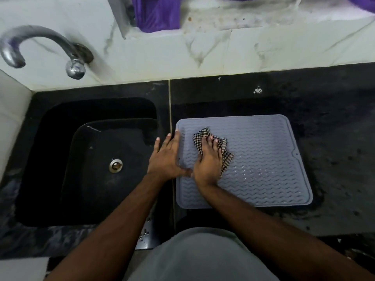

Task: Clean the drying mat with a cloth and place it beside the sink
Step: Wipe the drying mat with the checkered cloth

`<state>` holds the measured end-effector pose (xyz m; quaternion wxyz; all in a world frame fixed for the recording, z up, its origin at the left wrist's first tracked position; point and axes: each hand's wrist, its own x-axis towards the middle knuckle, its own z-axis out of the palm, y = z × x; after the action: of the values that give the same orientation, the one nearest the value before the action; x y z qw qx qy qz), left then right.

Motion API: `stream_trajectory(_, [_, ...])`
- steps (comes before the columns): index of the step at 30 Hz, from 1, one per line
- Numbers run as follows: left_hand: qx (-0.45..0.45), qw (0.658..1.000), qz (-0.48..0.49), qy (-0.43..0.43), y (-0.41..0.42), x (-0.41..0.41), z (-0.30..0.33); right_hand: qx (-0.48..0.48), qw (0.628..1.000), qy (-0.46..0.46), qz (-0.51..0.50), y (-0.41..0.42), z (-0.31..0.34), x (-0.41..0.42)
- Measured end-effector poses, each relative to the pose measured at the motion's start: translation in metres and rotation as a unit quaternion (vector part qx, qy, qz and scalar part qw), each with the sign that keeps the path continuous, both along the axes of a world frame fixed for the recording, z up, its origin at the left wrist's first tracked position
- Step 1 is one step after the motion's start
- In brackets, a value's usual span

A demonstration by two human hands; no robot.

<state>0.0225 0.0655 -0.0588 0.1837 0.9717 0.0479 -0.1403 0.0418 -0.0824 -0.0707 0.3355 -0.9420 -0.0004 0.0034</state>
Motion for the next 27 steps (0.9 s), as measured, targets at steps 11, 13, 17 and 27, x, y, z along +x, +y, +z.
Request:
stream_trajectory(11, [-0.004, 1.000, 0.024, 0.014, -0.008, -0.003, 0.008, -0.139, 0.919, -0.014, 0.369, -0.024, 0.000, 0.019])
stream_trajectory(13, [0.017, 0.999, 0.021, 0.024, -0.010, 0.001, 0.012, -0.199, 0.888, -0.038, 0.412, -0.053, 0.002, 0.031])
stream_trajectory(17, [0.067, 0.996, 0.004, 0.051, -0.015, 0.002, 0.020, -0.273, 0.871, -0.041, 0.406, -0.110, 0.011, 0.055])
stream_trajectory(27, [0.110, 0.990, 0.002, 0.088, -0.023, 0.005, 0.032, -0.284, 0.932, -0.042, 0.219, -0.080, 0.041, 0.038])
